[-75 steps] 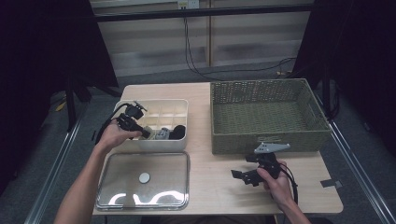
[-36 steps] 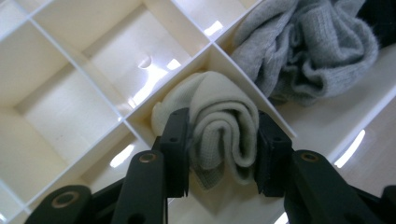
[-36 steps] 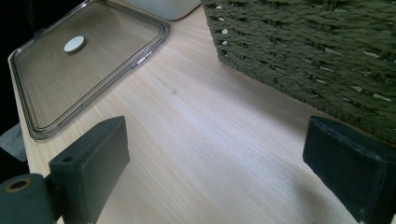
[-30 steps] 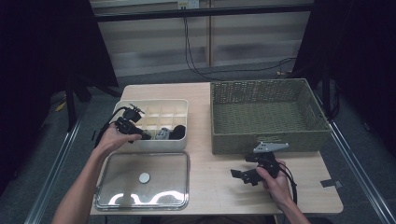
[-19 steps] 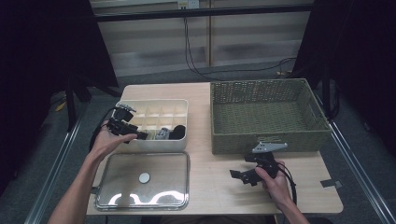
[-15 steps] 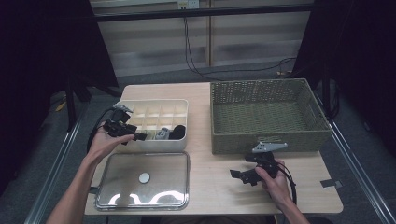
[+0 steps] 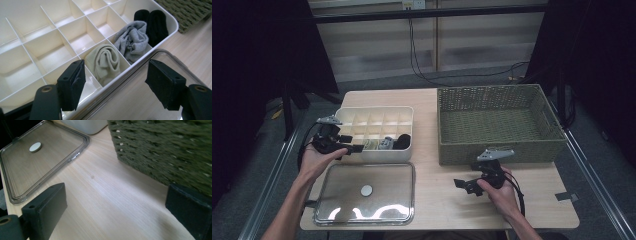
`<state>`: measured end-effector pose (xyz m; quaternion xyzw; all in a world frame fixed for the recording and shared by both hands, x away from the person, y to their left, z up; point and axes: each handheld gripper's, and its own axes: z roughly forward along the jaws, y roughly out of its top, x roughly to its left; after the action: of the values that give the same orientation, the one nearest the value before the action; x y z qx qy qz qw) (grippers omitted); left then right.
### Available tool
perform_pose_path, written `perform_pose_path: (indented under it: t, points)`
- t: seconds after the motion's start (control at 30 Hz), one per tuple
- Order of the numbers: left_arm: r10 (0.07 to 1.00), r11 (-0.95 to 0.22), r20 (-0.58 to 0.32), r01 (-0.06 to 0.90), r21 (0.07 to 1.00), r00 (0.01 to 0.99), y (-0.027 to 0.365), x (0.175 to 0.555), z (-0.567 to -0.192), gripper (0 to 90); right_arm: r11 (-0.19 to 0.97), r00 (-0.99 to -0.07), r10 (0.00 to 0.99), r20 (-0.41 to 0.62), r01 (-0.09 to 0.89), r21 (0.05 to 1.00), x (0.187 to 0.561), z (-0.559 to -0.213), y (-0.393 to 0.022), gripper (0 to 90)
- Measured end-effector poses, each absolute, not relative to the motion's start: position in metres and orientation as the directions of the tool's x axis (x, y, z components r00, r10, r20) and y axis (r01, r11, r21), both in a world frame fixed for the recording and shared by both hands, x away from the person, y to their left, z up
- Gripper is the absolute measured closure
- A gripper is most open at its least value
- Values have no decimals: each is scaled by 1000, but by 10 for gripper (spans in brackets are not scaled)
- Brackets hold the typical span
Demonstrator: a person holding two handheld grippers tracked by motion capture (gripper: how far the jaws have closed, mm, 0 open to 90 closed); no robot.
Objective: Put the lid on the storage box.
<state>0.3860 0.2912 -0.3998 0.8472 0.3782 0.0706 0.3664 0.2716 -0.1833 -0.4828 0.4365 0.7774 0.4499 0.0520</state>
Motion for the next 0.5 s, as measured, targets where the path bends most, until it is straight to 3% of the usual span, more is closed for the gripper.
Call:
perform_pose_path:
  t: [0.27,0.5]
  points:
    - [687,-430,-140,555,712,713,302,360,-391,377,254,-650,687,324,633,731,274,-480,-165,59]
    - [695,-418,-146,562,714,704,314,342,-398,408,267,-659,682,319,630,729,273,-477,-154,170]
